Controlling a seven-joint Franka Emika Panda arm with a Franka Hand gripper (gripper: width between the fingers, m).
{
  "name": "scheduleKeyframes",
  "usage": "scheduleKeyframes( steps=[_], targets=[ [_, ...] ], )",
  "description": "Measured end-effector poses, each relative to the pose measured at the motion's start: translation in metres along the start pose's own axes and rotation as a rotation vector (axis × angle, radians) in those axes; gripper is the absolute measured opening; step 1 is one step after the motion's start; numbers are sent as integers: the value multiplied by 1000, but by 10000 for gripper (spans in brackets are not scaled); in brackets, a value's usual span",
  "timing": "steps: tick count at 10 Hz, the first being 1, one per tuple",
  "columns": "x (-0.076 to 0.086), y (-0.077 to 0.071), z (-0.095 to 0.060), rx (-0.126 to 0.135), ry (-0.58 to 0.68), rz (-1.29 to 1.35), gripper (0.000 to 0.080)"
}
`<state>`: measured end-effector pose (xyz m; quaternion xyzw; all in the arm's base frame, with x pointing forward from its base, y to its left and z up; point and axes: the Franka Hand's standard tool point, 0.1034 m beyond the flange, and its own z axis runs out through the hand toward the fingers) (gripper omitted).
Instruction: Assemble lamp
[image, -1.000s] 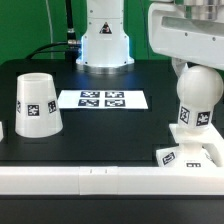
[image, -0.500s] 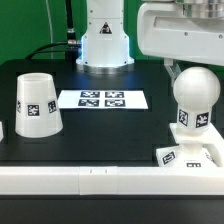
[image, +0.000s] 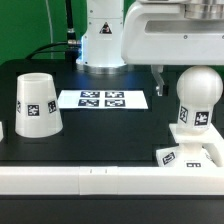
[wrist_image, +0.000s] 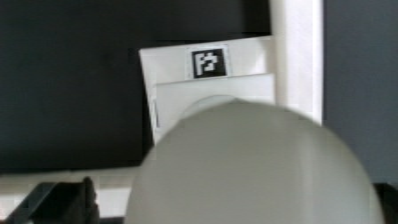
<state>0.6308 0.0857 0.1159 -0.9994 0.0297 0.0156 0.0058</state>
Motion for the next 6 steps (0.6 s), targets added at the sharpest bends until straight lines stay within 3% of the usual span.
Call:
scheduleKeyframes(
  steps=[4,6],
  targets=[
    [0,-1,0,-1,4,-363,698],
    [0,-5,0,2,3,-422,698]
  ],
)
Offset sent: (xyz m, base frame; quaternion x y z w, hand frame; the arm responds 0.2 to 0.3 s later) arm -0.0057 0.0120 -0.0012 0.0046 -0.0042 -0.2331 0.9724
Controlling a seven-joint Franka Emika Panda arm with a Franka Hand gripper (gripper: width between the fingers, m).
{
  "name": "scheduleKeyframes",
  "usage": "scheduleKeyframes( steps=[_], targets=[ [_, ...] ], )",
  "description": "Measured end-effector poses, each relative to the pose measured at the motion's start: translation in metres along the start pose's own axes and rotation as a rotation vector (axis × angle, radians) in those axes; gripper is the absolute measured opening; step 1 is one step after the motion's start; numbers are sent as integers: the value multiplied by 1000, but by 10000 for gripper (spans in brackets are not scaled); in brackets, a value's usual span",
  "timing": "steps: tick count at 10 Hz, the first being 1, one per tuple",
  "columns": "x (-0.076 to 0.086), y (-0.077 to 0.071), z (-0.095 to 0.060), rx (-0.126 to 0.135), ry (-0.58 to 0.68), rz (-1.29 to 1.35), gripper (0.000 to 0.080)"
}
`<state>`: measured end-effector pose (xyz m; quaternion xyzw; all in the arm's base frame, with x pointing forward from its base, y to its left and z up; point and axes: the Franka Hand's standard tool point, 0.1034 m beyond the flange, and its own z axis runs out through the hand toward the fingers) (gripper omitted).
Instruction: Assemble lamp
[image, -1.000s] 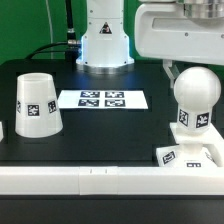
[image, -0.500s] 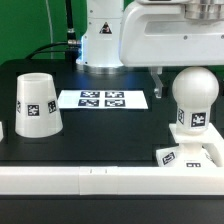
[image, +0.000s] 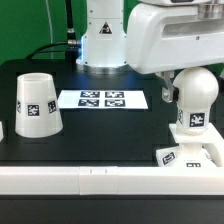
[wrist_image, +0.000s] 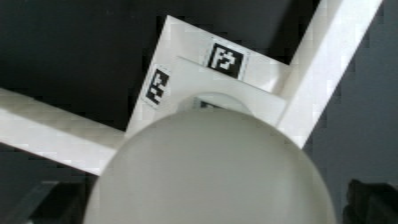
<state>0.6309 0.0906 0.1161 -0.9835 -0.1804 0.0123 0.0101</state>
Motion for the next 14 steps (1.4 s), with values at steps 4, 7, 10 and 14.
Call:
scheduleKeyframes(
  steps=[4,7,10,14],
  targets=[
    [0,0,0,0,0,21,577],
    [0,0,0,2,1,98,577],
    [2,2,1,28,35,490,577],
    [1,5,1,76,40,952,579]
  ],
)
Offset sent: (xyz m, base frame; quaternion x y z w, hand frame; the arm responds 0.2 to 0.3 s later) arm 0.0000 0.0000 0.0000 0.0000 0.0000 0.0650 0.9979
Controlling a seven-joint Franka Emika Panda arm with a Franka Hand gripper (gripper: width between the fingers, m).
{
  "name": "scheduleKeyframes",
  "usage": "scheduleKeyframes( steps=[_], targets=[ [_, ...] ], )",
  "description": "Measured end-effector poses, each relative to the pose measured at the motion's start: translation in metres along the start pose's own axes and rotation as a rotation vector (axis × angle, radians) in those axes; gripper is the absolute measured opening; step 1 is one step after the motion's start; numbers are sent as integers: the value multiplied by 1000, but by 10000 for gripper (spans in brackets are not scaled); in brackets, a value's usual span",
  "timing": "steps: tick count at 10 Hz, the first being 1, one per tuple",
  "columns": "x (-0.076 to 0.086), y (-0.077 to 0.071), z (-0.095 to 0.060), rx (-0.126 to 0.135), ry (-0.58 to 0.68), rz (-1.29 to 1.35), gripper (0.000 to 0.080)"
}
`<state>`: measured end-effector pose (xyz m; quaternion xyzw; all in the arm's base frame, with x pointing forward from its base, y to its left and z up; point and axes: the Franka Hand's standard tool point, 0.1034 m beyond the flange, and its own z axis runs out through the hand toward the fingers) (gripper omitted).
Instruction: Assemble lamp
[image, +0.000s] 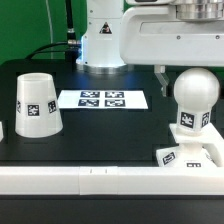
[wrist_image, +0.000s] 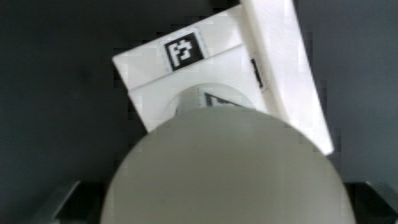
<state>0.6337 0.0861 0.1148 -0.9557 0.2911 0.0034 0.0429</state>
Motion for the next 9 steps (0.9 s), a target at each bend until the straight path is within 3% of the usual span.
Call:
scheduleKeyframes(
  steps=[3,7,8,9],
  targets=[
    [0,0,0,12,-16,288,579],
    [-2,0,1,10,-29,368,580],
    [-3,0,1,7,-32,325,671],
    [-5,1,1,-3,-45,272,694]
  ],
)
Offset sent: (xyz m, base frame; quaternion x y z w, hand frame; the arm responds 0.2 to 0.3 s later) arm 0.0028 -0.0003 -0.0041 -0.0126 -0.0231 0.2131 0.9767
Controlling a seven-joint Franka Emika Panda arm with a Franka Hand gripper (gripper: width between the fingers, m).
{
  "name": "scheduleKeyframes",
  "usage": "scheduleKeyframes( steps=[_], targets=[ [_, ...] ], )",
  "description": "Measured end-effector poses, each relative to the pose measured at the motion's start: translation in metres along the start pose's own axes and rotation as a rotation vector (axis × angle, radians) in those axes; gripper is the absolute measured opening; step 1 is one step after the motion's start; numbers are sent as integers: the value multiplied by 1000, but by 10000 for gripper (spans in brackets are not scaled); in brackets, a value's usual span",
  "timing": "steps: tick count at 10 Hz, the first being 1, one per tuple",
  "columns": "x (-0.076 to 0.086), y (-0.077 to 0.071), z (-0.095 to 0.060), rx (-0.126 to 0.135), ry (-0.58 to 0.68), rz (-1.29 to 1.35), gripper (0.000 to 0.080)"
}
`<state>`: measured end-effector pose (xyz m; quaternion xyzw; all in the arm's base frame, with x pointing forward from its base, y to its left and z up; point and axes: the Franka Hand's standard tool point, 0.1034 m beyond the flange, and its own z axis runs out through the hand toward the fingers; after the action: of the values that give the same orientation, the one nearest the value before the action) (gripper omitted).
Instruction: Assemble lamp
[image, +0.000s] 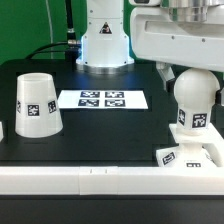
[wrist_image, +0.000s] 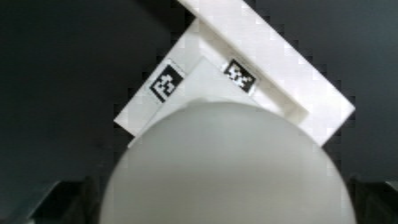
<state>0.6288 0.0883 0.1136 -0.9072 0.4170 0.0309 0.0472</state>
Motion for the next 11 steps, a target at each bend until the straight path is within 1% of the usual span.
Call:
scheduleKeyframes(
  steps=[1,3,5,6,7,8,10,11],
  targets=[
    [-1,-1,0,-8,6,-114,698],
    [0,-1,0,-8,8,-304,699],
    [0,-1,0,-9,7,-431,699],
    [0,0,0,-19,12,-548,699],
    [-1,0,1,-38,22,-667,699],
    [-2,0,2,-51,29,-760,699],
    [-2,0,2,-72,34,-981,699],
    [-2,0,2,-78,32,-1089,699]
  ],
)
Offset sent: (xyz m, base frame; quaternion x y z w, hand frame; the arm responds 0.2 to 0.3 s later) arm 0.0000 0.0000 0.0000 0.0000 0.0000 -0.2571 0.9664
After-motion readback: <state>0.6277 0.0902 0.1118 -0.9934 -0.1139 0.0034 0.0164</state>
